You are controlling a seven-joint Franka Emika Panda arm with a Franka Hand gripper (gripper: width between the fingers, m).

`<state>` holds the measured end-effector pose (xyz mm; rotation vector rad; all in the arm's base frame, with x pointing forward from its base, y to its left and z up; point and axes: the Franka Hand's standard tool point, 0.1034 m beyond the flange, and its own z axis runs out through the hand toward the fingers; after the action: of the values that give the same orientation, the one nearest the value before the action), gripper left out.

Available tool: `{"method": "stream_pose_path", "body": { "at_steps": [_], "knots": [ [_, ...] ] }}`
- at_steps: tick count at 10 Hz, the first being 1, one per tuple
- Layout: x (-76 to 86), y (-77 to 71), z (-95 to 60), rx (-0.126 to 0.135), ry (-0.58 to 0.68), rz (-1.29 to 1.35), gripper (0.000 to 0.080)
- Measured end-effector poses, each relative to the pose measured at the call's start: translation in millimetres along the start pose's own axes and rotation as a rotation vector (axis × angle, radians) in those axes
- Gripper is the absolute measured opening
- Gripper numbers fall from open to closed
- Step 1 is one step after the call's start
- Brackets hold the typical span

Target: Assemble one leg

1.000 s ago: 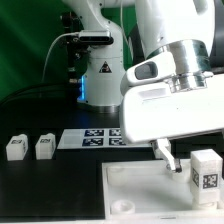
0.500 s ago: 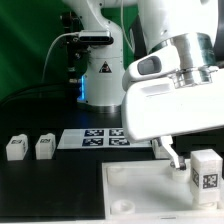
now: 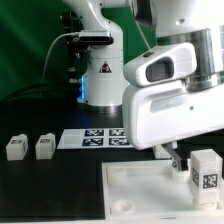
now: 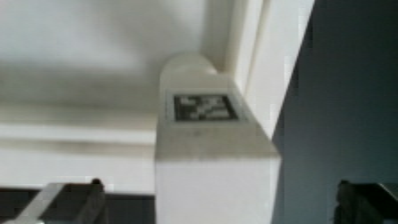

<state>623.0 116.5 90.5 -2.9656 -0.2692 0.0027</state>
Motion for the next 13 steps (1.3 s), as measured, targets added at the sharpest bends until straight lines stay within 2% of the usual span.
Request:
{"method": "stream_pose_path", "body": {
  "at_steps": [2, 3, 4, 5, 6, 7, 8, 9, 11, 13],
  "knots": [
    [-8.1, -0.1, 4.4, 0.034, -0.214, -0.006, 0.0649],
    [-1.0, 2.7, 8.5, 0.026, -0.163, -0.005, 0.0649],
    [-6.2, 1.7, 11.8, 0.024, -0.158, -0.004, 0.0649],
    [-6.8, 2.1, 12.0, 0.025, -0.162, -0.004, 0.0601],
    [-6.9, 2.3, 12.3, 0.024, -0.162, -0.004, 0.0601],
    [-7.2, 2.3, 12.9, 0.025, -0.163, -0.004, 0.0422],
    [-7.2, 3.7, 12.9, 0.022, -0.163, -0.004, 0.0422],
    [-7.4, 5.4, 13.1, 0.021, -0.163, 0.016, 0.0299],
    [-6.8, 5.4, 13.5, 0.019, -0.158, 0.057, 0.0298],
    [-6.2, 3.3, 14.0, 0.000, -0.121, 0.320, 0.0295]
  ]
}}
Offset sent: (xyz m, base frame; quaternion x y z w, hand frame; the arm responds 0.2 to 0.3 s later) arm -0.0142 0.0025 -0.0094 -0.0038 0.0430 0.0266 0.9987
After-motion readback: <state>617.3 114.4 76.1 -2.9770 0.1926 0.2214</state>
